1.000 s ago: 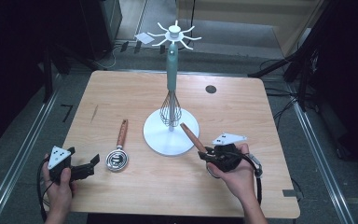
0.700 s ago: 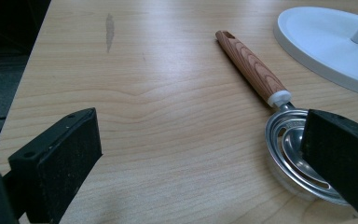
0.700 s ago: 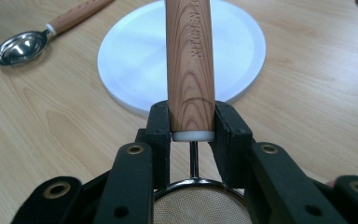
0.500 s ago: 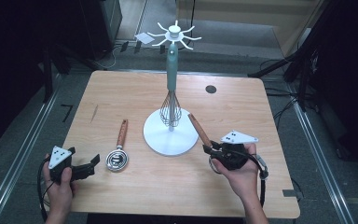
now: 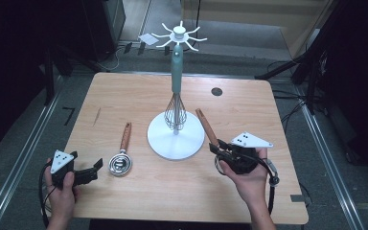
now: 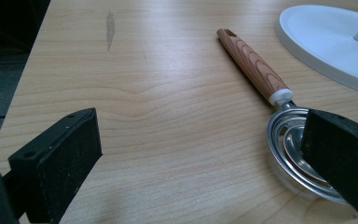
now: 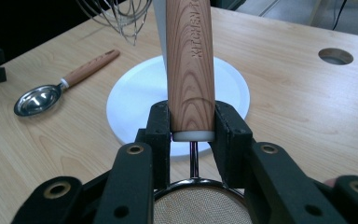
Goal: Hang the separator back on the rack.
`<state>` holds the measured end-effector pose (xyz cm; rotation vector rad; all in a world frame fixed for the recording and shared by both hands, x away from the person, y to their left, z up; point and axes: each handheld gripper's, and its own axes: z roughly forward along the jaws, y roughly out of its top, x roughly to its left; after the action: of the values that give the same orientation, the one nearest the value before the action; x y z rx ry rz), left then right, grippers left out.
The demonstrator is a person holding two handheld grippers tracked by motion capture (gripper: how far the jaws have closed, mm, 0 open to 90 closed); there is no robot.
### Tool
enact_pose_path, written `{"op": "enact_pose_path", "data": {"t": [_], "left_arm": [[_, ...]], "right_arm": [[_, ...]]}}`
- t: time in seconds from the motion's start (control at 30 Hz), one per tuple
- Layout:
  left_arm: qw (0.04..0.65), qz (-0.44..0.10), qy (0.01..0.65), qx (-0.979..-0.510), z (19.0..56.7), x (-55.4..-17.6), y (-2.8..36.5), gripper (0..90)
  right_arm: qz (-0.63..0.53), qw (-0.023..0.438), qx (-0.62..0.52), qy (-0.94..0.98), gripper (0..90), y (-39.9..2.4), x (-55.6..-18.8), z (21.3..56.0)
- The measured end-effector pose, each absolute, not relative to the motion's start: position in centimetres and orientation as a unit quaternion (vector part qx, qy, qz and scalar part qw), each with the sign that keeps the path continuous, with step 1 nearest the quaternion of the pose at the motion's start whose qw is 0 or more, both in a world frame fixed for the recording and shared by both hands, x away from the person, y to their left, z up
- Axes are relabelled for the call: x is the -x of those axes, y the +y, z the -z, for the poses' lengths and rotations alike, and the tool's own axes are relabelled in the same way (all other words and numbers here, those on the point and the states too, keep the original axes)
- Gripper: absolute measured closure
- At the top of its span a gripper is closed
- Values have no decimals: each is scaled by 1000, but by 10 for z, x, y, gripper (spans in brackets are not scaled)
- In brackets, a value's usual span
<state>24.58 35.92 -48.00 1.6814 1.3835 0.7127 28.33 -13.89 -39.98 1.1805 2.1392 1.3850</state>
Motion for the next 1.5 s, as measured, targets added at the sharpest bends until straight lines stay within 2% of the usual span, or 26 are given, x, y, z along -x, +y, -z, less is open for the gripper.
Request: {"op": "enact_pose_path", "data": {"t": [1.5], "left_arm": [[410, -288, 551, -667, 481, -243, 358, 0]], "right_arm": [[-573, 235, -391, 681, 715, -118, -279, 359]]}}
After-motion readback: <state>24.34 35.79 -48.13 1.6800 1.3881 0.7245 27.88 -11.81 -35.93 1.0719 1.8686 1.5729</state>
